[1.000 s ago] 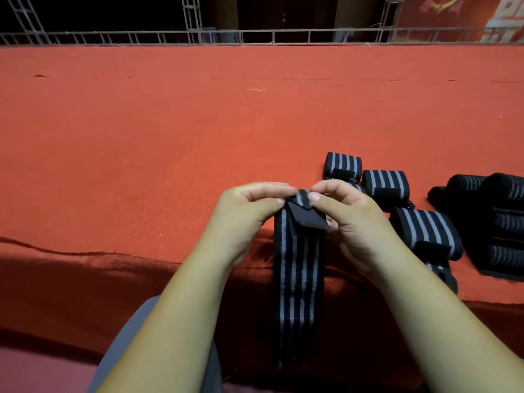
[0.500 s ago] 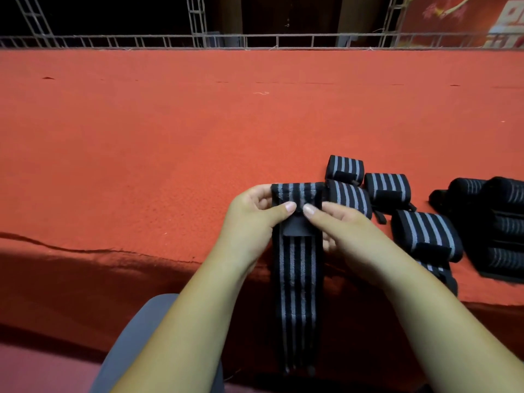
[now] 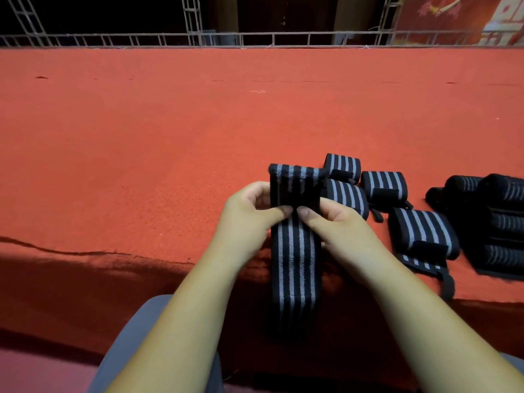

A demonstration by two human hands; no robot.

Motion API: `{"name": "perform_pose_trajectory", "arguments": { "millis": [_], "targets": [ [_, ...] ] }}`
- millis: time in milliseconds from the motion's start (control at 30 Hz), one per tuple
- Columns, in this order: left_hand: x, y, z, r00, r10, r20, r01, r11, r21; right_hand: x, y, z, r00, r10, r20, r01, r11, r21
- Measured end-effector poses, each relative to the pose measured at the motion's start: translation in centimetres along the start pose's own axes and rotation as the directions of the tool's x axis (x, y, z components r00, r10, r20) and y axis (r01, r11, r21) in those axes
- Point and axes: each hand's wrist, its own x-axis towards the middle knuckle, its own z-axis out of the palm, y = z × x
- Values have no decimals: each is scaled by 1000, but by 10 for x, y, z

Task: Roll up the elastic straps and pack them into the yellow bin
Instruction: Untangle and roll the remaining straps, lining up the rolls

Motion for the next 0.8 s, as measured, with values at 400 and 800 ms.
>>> {"name": "perform_pose_trajectory", "arguments": {
  "millis": [400, 800],
  "targets": [
    [3, -15, -1, 990, 38, -137, -35, 999, 23, 8, 4, 4, 961, 114, 253, -204, 908, 366],
    [-7, -10, -1, 992, -118, -37, 114, 989, -94, 11, 19, 4, 997, 45, 57, -60, 953, 297]
  ]
}}
